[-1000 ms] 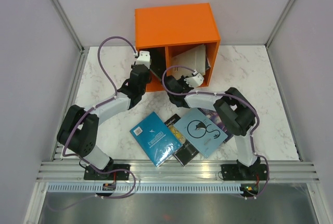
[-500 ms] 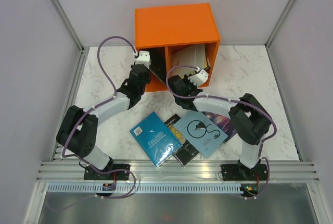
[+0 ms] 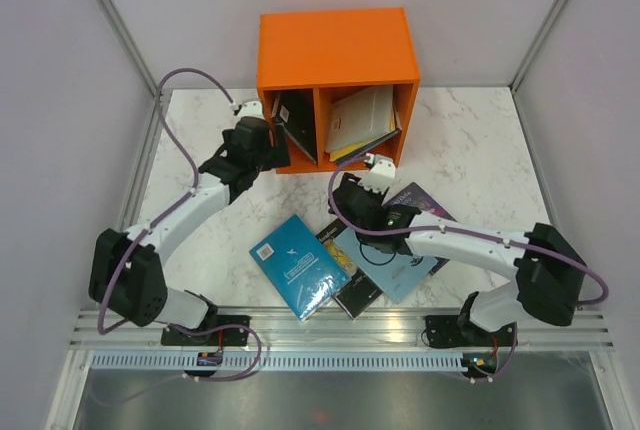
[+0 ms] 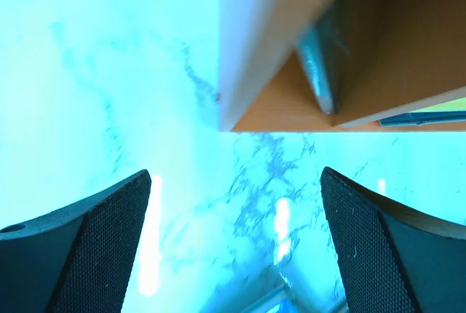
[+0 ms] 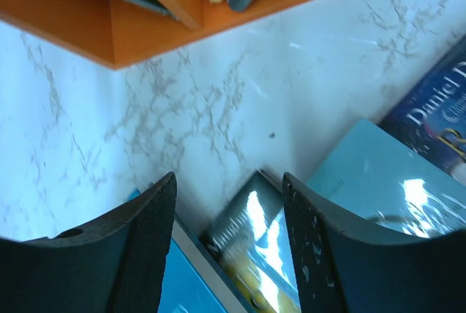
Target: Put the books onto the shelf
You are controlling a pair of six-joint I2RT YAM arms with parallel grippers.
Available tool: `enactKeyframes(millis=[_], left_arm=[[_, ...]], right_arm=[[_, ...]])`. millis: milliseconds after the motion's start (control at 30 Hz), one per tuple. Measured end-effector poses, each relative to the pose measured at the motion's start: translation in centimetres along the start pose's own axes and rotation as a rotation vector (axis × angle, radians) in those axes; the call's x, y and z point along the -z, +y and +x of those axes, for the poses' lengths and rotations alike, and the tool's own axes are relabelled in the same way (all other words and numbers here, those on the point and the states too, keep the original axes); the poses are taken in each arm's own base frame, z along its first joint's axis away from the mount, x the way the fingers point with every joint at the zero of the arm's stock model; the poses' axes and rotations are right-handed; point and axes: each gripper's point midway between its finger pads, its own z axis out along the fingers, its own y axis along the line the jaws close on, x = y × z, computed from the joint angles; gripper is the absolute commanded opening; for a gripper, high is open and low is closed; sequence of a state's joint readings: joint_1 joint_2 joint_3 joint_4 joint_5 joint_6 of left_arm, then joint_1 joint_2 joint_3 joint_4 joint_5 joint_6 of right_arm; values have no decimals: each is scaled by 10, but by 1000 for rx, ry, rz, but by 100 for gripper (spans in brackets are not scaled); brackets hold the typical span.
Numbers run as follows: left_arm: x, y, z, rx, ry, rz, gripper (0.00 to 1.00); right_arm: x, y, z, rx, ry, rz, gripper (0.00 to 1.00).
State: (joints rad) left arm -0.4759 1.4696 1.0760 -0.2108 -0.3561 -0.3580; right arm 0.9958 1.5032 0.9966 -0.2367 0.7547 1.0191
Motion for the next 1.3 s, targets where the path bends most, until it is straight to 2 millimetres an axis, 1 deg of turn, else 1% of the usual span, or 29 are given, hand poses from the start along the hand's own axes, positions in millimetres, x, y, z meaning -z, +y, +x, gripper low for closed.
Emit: enactKeyframes(millis=[67, 133, 200, 233, 267, 300, 333, 400, 433, 533, 600, 667, 733, 800, 867, 900, 967, 1067, 1167, 1233, 1300], left_arm=[[16, 12, -4, 48, 10, -20, 100], [34, 20, -9, 88, 9, -19, 100], [51, 20, -4, 114, 18, 17, 100], [59, 20, 3, 123, 34, 38, 100], [66, 19, 13, 132, 57, 63, 99], [71, 18, 21, 138, 77, 83, 98], [77, 17, 34, 146, 109, 107, 97], [88, 15, 59, 162, 184, 150, 95], [93, 13, 70, 170, 221, 172, 94], [111, 6, 92, 194, 308, 241, 90], [123, 2, 98, 203, 343, 278, 89], [134, 0, 100, 206, 358, 310, 89], [142, 3, 102, 206, 356, 314, 89], [146, 6, 106, 203, 361, 309, 89], [150, 10, 112, 202, 375, 301, 89], [151, 11, 114, 201, 382, 297, 89], [153, 13, 118, 200, 390, 294, 89], [158, 16, 118, 201, 381, 295, 89], [163, 17, 114, 204, 351, 303, 90], [164, 18, 111, 205, 334, 301, 90], [164, 19, 110, 206, 327, 299, 90]], right_arm=[[15, -9, 3, 19, 27, -12, 68], [28, -23, 5, 22, 49, -22, 67], [39, -36, 7, 23, 69, -27, 58], [43, -39, 6, 23, 76, -30, 51], [46, -40, 7, 33, 85, -35, 49], [49, -38, 9, 41, 95, -47, 44], [52, -33, 13, 61, 111, -59, 41], [55, -20, 23, 130, 144, -70, 39], [54, -6, 27, 170, 156, -79, 34], [45, 43, 35, 281, 153, -104, 29], [35, 67, 36, 342, 127, -104, 26], [19, 88, 34, 399, 92, -89, 25], [1, 107, 26, 444, 56, -74, 25], [-21, 125, 15, 468, 16, -54, 25], [-44, 137, 1, 473, -23, -39, 19], [-55, 139, -6, 475, -41, -23, 14], [-75, 137, -19, 476, -70, 14, 12], [-106, 122, -40, 473, -110, 84, 11], [-131, 105, -60, 475, -148, 140, 11], [-144, 100, -66, 498, -168, 153, 11], [-152, 100, -68, 506, -197, 161, 11]])
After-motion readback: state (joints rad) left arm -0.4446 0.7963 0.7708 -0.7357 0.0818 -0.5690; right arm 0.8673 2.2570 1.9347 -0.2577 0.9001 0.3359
